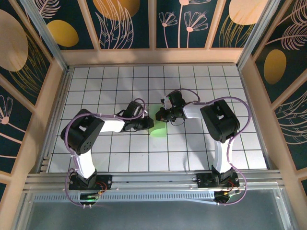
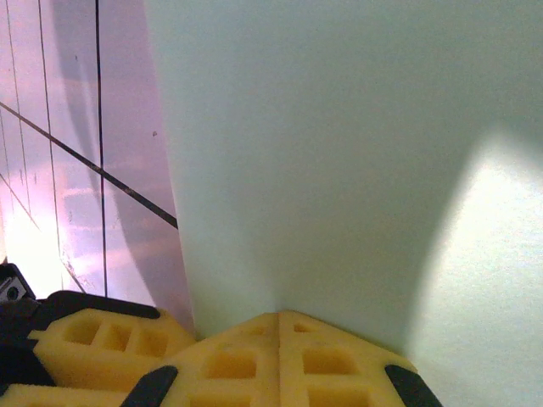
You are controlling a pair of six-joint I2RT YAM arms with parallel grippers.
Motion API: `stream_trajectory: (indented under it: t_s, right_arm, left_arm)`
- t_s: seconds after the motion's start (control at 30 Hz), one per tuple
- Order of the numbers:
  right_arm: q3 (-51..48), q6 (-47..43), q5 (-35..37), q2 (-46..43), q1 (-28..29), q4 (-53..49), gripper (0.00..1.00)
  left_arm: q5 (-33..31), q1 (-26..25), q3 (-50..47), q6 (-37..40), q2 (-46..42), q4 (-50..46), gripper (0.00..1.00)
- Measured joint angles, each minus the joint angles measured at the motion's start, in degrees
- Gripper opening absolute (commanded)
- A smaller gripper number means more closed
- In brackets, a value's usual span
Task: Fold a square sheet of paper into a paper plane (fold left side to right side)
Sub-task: First fold the square sheet of paper in half at the center of the table.
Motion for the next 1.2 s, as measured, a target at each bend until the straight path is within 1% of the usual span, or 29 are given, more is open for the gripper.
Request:
stream_trajectory:
  t_s: [0.37,0.57,0.9,1.1,1.2]
  right_arm:
    - [0.00,0.00,0.02,0.00,0.00,0.00,0.00]
    - [-0.09,0.00,0.00,0.00,0.00,0.09,0.00]
    - [-0.26,0.00,0.00,-0.02,0.00,0.39,0.00]
    - [-0.28,0.00,0.00,-0.04,0.00,0.42,0.00]
    - [-0.33,0.00,-0.02,-0.04,0.00,0.46,0.00]
  left_arm:
    - [0.50,-1.84,-8.83,0.52,-6.51,2.05,0.15]
    - [0.94,-2.82,-11.82,-0.11,-8.61,3.48,0.15]
    - [1.05,-4.02,-14.49,-0.98,-11.37,2.84,0.14]
    - [0.85,-3.91,-14.43,-1.90,-14.97,-1.92,0.12]
    - [1.14,-2.62,-12.61,-2.32,-16.98,-3.30,0.11]
